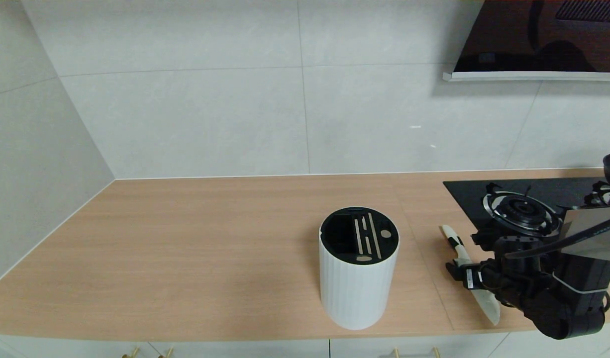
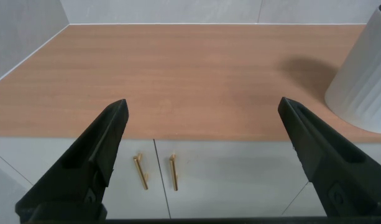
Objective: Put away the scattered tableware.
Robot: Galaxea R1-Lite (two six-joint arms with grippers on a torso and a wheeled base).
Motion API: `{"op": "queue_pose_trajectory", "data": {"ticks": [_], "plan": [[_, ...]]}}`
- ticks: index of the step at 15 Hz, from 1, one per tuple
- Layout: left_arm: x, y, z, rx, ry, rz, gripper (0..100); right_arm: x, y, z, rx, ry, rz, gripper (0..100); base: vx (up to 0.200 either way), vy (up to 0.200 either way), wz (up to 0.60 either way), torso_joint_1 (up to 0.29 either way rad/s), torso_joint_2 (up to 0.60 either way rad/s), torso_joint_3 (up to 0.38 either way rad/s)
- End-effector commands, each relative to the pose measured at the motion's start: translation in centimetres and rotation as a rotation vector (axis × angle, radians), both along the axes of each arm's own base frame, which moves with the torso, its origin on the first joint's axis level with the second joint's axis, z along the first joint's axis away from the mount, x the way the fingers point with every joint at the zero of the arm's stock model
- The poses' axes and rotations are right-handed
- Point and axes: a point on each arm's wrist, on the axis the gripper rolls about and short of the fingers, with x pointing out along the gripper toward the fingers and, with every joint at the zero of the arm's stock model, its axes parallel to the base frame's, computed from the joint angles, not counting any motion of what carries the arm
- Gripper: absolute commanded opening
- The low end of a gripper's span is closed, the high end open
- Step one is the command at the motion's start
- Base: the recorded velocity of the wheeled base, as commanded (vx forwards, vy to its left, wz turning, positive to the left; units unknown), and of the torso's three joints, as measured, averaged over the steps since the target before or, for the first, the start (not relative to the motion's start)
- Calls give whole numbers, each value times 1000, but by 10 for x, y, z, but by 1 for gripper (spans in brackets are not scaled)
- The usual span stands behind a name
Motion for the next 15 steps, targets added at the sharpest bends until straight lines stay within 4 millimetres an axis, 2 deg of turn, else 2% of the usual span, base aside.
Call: {"op": "queue_pose_trajectory", "data": {"ticks": [1, 2, 12, 15], "plan": [[0, 0, 0, -1, 0, 0, 100, 0, 0, -1, -1, 2, 0, 100, 0, 0, 0, 0, 0, 0], [0, 0, 0, -1, 0, 0, 100, 0, 1, -1, -1, 2, 2, 0, 0, 0, 0, 0, 0, 0], [0, 0, 0, 1, 0, 0, 100, -1, 0, 1, -2, 0, 2, 0, 0, 0, 0, 0, 0, 0], [0, 0, 0, 2, 0, 0, 100, -3, -1, 15, -18, -38, -29, 0, 0, 0, 0, 0, 0, 0]]}}
